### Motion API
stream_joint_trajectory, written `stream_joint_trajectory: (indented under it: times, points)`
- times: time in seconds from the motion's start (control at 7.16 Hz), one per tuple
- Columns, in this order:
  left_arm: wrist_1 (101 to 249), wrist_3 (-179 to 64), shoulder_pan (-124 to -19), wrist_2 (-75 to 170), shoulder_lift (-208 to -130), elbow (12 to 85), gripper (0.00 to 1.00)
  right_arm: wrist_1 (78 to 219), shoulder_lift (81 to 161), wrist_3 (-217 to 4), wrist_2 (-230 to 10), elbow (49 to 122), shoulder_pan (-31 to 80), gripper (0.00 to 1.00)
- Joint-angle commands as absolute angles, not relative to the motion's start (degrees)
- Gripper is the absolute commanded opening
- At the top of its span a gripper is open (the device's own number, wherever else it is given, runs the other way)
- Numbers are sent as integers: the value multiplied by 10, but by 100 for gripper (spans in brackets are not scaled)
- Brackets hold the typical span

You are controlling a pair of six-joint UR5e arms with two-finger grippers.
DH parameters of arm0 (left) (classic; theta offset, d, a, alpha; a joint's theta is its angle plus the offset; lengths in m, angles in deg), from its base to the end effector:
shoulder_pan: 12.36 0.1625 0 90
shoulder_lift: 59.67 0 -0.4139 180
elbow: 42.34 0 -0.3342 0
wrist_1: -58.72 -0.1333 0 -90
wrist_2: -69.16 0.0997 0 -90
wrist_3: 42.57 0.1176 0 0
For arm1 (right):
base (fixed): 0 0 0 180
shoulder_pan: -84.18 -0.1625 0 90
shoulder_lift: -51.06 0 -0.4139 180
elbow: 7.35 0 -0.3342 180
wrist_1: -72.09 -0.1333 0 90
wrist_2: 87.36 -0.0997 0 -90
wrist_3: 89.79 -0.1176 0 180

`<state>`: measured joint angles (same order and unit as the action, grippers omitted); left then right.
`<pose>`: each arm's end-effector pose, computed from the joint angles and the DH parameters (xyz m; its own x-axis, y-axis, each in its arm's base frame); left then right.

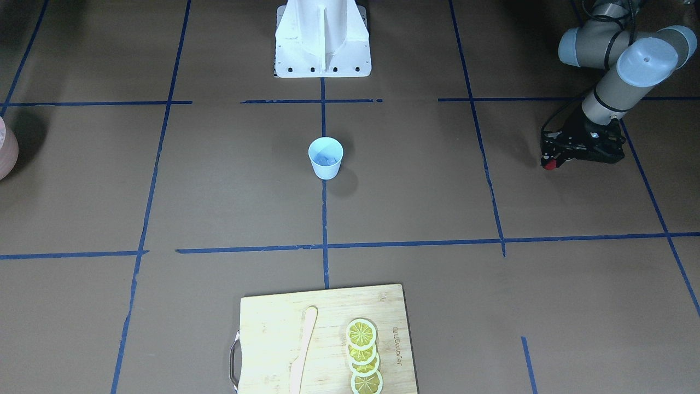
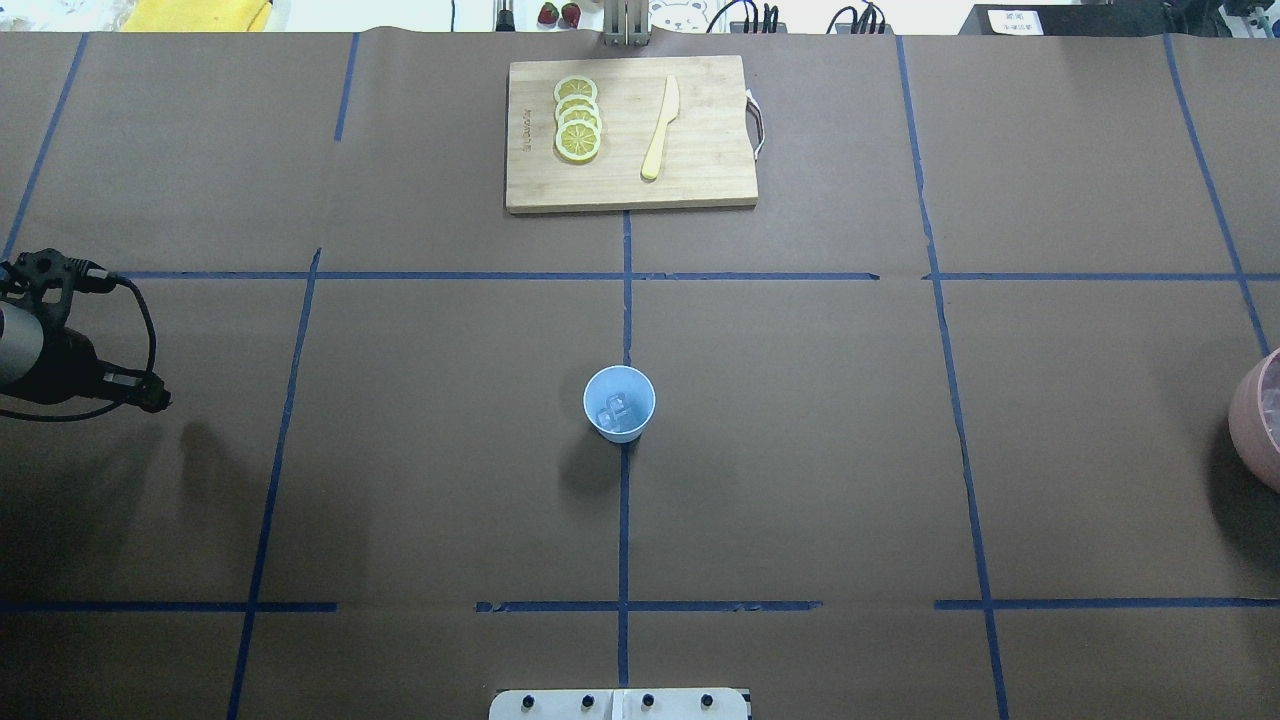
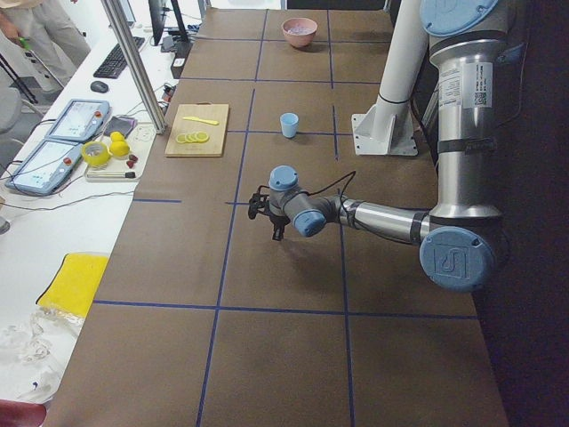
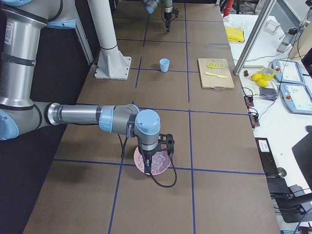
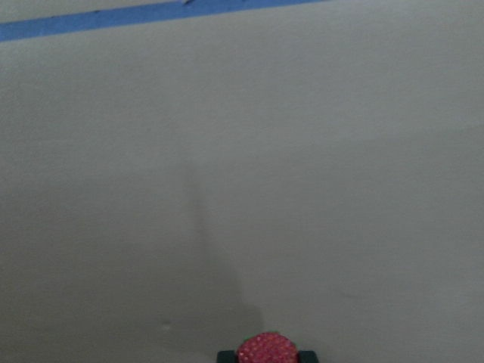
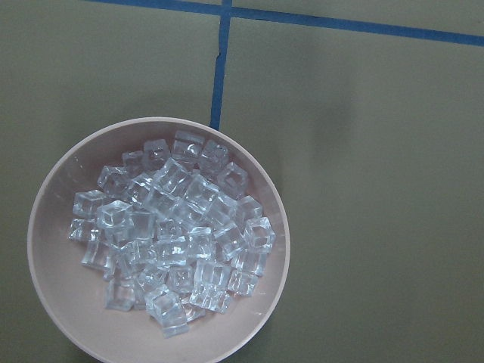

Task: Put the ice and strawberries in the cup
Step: 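Carry the strawberry with the left gripper over the light-blue cup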

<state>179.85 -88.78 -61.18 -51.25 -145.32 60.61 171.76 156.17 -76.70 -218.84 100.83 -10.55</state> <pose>0.2345 -0.3802 0.5395 0.6673 0.1436 -0.7308 -0.0356 0.9863 0.1613 0.0812 -0.3091 0.6432 0.7397 -0.0901 0.6669 0.0879 0.9954 0.0371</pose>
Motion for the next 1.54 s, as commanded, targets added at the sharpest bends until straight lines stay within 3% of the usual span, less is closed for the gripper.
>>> stream_joint_trajectory:
  times: [0.0, 0.14, 0.42, 0.84, 1.12, 1.4]
  points:
    - [1630, -892, -612, -514, -1470, 734, 0, 1718, 1562, -767, -2188, 1010, -106, 99]
    - [1569, -915, -611, -514, -1501, 772, 0, 1718, 1562, -767, -2188, 1010, -106, 99]
    - [1501, -991, -605, -513, -1593, 778, 0, 1718, 1562, -766, -2188, 1011, -106, 99]
    - [1374, -1182, -477, -428, -1764, 765, 0, 1718, 1562, -767, -2188, 1012, -106, 99]
    - [1360, -1286, -430, -386, -1859, 708, 0, 1718, 1562, -767, -2188, 1013, -106, 99]
    - [1364, -1347, -420, -364, -1958, 589, 1, 1717, 1562, -767, -2188, 1013, -106, 99]
